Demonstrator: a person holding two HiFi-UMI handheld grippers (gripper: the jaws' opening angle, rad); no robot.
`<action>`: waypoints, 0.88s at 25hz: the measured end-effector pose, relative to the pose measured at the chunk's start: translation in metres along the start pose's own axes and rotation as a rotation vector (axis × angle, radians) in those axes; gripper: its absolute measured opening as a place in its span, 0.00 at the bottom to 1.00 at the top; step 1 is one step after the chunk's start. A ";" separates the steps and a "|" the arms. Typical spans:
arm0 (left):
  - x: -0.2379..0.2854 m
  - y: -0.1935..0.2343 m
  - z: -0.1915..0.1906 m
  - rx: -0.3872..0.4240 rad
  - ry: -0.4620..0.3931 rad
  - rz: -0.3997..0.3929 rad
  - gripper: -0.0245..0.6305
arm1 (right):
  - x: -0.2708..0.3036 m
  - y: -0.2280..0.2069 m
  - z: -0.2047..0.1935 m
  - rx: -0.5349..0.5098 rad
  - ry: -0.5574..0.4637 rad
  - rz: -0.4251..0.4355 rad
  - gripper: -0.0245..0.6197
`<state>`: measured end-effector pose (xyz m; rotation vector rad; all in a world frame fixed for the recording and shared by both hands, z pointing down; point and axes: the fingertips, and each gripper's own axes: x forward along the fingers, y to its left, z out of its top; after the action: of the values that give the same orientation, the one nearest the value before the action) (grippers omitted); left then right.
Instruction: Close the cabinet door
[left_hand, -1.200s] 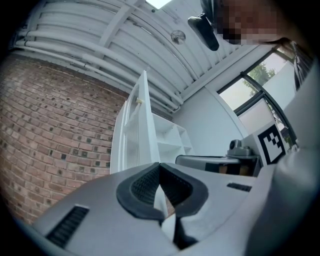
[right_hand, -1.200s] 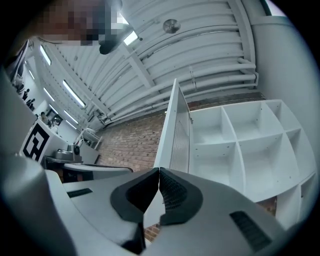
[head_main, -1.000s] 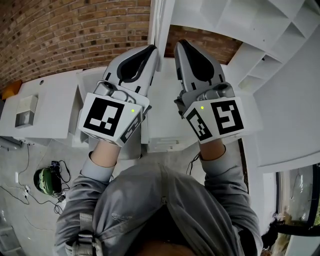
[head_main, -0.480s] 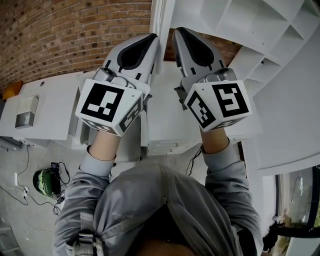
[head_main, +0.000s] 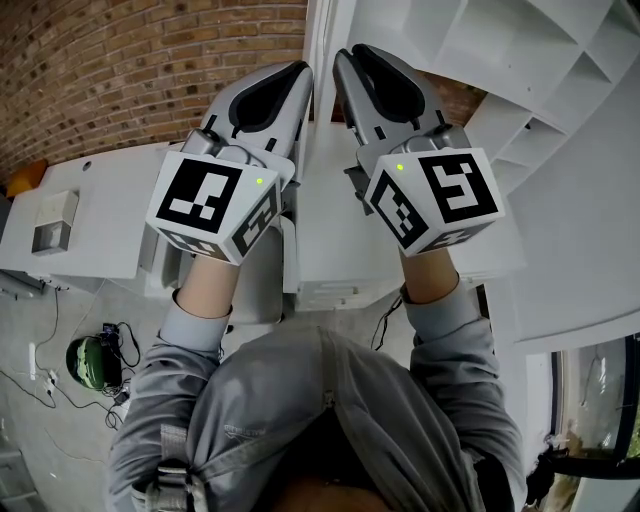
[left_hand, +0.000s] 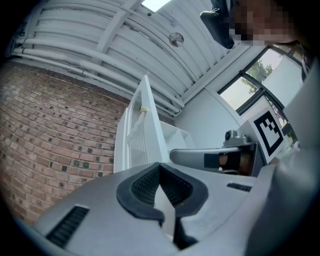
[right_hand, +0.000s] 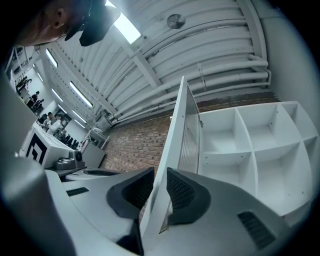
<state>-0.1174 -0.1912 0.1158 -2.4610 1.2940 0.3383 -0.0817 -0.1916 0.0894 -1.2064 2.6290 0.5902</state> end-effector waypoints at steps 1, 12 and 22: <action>0.000 0.000 -0.001 0.001 0.001 0.000 0.05 | 0.001 0.000 -0.001 0.000 0.002 -0.004 0.19; -0.002 0.008 -0.002 0.005 0.004 0.018 0.05 | 0.017 0.000 -0.015 0.022 0.045 -0.009 0.28; -0.003 0.016 -0.009 -0.006 0.014 0.026 0.05 | 0.030 -0.005 -0.038 0.131 0.093 -0.033 0.29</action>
<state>-0.1317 -0.2015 0.1222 -2.4575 1.3331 0.3323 -0.0974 -0.2314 0.1120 -1.2635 2.6698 0.3583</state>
